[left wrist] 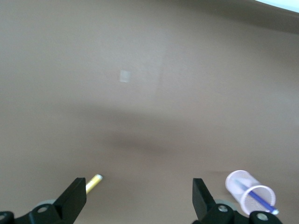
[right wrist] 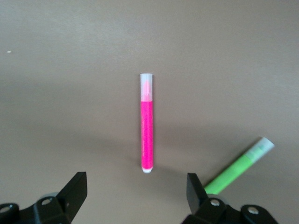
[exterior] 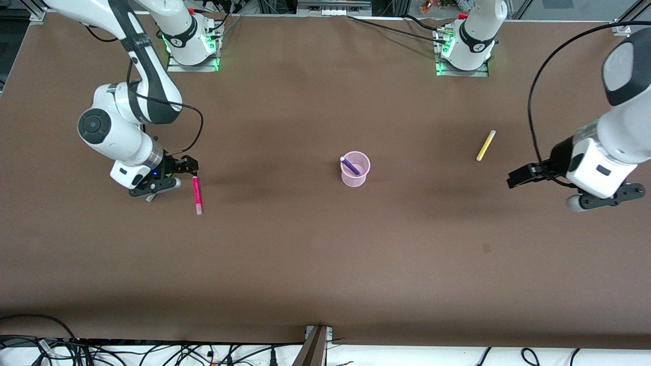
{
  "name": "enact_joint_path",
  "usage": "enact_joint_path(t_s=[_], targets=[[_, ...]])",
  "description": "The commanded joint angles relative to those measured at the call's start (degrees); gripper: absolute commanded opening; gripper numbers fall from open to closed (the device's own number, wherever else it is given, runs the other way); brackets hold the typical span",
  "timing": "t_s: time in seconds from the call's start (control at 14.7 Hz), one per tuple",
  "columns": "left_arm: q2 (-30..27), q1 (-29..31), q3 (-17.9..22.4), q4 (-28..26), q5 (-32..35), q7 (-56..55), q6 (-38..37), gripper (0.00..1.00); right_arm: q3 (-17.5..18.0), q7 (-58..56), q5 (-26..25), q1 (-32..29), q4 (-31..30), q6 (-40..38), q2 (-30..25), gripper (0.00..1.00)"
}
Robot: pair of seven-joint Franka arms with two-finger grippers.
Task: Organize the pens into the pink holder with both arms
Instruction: 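Grasp the pink marker with the right gripper while the left gripper withdraws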
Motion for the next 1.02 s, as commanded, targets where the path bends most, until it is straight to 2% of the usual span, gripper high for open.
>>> enact_joint_path(t_s=[0.0, 0.14, 0.27, 0.41, 0.75, 0.89, 0.95], targets=[[-0.65, 0.78, -0.66, -0.50, 5.40, 4.27, 0.14, 1.00, 0.11, 0.09, 0.71, 0.23, -2.89, 7.51, 2.22, 0.93], [-0.65, 1.82, -0.66, -0.41, 6.21, 7.86, 0.31, 1.00, 0.11, -0.09, 0.71, 0.23, -2.81, 10.60, 4.50, 0.93], [-0.82, 2.45, -0.83, -0.41, 6.21, 8.94, 0.49, 1.00, 0.11, -0.53, 0.71, 0.50, -2.89, 13.15, 6.09, 0.89], [-0.82, 2.36, -0.92, -0.59, 6.21, 9.03, 0.49, 1.00, 0.11, -0.70, 0.71, 0.67, -2.98, 13.16, 6.36, 0.83], [-0.65, 1.66, -0.57, -0.59, 5.95, 9.03, 1.19, 1.00, 0.03, -0.97, 0.71, 0.50, -3.59, 12.98, 6.18, 0.82], [-0.73, -0.44, 1.35, -0.59, 5.33, 8.94, 1.46, 1.00, 0.03, -0.97, 0.71, 0.50, -4.04, 12.98, 6.01, 0.71], [-0.82, -3.06, 4.67, -0.59, 4.55, 8.94, 1.46, 1.00, 0.03, -0.97, 0.71, 0.50, -4.12, 12.90, 6.01, 0.62]])
